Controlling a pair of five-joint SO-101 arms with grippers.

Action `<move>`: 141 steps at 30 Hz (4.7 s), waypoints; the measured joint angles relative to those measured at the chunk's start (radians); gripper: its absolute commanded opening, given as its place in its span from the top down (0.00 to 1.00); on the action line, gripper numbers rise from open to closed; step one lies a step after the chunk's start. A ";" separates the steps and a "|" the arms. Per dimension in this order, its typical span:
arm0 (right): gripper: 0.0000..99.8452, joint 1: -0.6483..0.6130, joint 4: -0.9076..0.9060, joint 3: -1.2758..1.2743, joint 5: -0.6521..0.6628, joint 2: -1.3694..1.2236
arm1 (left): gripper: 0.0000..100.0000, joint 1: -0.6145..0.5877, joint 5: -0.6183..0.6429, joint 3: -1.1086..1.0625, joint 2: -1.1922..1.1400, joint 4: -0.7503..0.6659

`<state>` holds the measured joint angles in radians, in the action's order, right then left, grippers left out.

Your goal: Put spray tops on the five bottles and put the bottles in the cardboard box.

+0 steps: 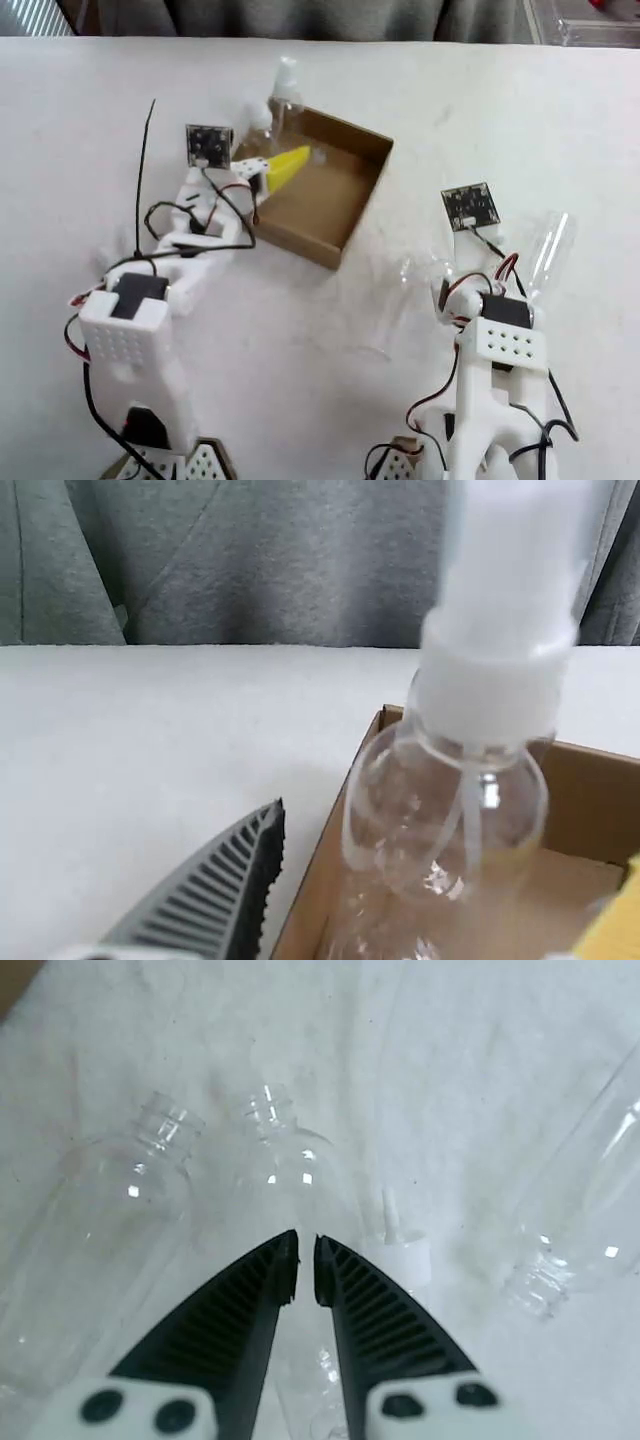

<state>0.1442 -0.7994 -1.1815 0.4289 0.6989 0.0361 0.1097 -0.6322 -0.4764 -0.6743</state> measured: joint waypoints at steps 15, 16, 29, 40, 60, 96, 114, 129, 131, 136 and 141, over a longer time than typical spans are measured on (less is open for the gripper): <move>0.98 0.000 0.035 -0.018 0.000 0.000 | 0.53 0.002 0.000 -0.232 0.368 0.212; 0.98 0.000 0.035 -0.018 0.000 0.000 | 0.53 0.002 0.000 -0.239 0.407 0.256; 0.98 0.000 0.035 -0.018 -0.002 0.000 | 0.53 -0.021 -0.051 -0.388 0.896 0.829; 0.98 0.000 0.037 -0.031 -0.002 0.002 | 0.53 -0.101 -0.052 -0.390 1.330 1.496; 0.98 0.000 0.037 -0.031 -0.002 0.002 | 0.53 -0.517 -0.052 0.017 1.301 2.056; 0.98 -0.003 0.037 -0.031 0.049 0.002 | 0.53 -0.585 0.238 0.419 0.038 1.938; 0.98 -0.003 0.037 -0.032 0.057 0.002 | 0.53 -0.204 0.241 0.417 0.235 1.992; 0.98 -0.003 0.037 -0.032 0.057 0.002 | 0.53 0.193 0.232 0.417 0.482 2.163; 0.98 -0.003 0.037 -0.032 0.057 0.002 | 0.53 0.245 0.189 0.417 0.506 2.203; 0.98 -0.003 0.037 -0.032 0.057 0.002 | 0.53 0.384 0.110 0.417 0.552 2.232; 0.98 -0.003 0.037 -0.032 0.057 0.002 | 0.53 0.503 0.101 0.417 0.557 2.234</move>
<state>0.1412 -0.7626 -1.2137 0.4856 0.7004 0.5393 0.2110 -0.2148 0.0806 1.5597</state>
